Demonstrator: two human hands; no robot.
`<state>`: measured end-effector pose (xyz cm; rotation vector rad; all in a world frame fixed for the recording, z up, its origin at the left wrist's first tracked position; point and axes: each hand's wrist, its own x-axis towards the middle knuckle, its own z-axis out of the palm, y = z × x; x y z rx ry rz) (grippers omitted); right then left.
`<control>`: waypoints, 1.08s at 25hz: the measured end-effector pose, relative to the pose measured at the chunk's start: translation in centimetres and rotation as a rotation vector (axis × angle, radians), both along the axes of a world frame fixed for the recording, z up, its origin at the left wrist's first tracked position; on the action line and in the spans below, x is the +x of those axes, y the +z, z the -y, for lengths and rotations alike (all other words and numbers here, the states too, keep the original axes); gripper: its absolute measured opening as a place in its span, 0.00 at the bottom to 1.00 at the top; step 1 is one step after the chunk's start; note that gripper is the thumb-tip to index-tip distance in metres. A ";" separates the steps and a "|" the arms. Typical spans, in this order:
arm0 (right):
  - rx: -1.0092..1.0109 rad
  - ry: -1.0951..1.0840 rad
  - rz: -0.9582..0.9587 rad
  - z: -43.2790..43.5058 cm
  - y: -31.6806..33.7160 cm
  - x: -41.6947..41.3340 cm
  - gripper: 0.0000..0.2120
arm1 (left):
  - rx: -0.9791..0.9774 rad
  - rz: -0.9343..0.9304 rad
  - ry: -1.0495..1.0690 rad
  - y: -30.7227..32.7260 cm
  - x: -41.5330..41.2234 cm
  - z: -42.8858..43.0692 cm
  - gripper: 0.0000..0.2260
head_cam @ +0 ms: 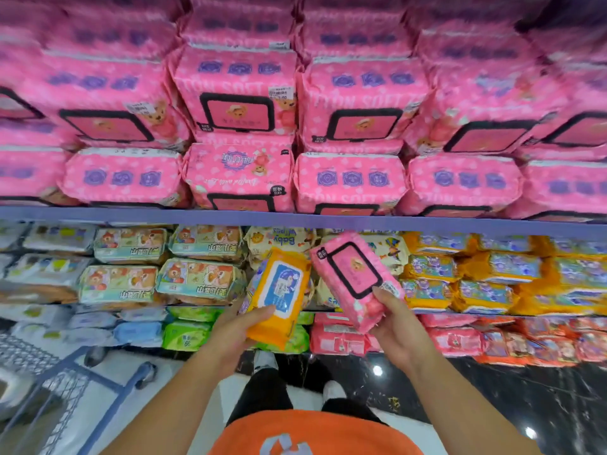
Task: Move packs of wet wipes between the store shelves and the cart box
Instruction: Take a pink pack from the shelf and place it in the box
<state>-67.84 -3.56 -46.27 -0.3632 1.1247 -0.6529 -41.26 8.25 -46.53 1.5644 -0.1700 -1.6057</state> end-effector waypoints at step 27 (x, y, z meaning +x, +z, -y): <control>-0.178 1.142 0.219 -37.9 9.5 34.8 0.11 | 0.015 0.417 1.187 10.5 10.0 -57.8 0.29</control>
